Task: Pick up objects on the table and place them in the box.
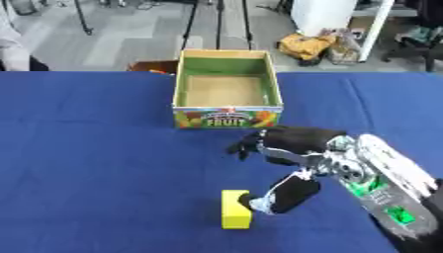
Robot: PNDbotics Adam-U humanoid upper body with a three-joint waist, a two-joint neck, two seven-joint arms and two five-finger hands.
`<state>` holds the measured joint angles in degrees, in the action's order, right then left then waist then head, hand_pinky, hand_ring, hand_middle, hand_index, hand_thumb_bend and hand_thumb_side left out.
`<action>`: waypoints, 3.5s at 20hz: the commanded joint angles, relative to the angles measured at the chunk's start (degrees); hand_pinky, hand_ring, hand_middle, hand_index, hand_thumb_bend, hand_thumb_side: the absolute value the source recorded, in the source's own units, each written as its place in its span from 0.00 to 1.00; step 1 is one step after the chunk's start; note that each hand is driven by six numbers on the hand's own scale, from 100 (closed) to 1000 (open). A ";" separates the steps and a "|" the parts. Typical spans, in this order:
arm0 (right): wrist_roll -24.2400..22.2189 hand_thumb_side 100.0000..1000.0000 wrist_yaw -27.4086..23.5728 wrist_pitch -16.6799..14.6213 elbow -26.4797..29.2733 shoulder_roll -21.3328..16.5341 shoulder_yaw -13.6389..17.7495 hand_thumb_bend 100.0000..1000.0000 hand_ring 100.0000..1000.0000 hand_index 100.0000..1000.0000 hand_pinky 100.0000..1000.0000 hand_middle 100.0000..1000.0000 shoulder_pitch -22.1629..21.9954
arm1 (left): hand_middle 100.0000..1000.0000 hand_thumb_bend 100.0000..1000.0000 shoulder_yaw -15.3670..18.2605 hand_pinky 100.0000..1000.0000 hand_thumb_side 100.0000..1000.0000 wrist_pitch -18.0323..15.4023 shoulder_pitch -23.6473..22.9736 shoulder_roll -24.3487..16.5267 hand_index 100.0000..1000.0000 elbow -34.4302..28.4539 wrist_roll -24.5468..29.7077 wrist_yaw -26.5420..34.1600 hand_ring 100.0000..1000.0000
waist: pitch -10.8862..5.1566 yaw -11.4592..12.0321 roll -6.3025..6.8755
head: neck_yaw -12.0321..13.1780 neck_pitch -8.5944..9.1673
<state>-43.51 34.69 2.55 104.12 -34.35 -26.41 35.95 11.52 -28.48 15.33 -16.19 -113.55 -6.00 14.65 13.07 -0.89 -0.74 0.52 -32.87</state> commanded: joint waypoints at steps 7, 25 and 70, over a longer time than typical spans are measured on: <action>-1.89 0.45 1.69 -0.51 0.16 1.61 2.26 0.29 0.95 1.00 0.98 0.76 -2.83 | 0.88 0.00 0.23 0.51 1.00 0.16 0.85 -0.55 0.94 -1.05 0.12 0.10 0.77 | -0.45 -0.05 0.18 | 0.11 0.68; 3.97 0.60 12.08 -2.82 -0.91 5.93 2.41 0.37 0.94 0.96 0.94 0.75 -6.76 | 0.88 0.00 0.08 0.51 1.00 0.56 1.24 -0.13 0.94 -1.05 0.50 -0.07 0.77 | 0.27 0.06 -0.04 | -0.08 1.27; 12.46 0.38 12.34 -0.54 -3.95 9.16 2.36 0.04 0.83 0.61 0.89 0.34 -7.51 | 0.89 0.00 -0.03 0.51 1.00 1.00 1.54 0.65 0.94 -1.05 1.25 -0.42 0.78 | 1.56 1.01 0.18 | -0.90 2.50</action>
<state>-31.75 47.38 1.78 99.25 -24.84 -24.85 27.44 11.50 -27.44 16.17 -15.13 -113.55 -4.88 14.37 15.49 0.11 -0.76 -0.15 -31.09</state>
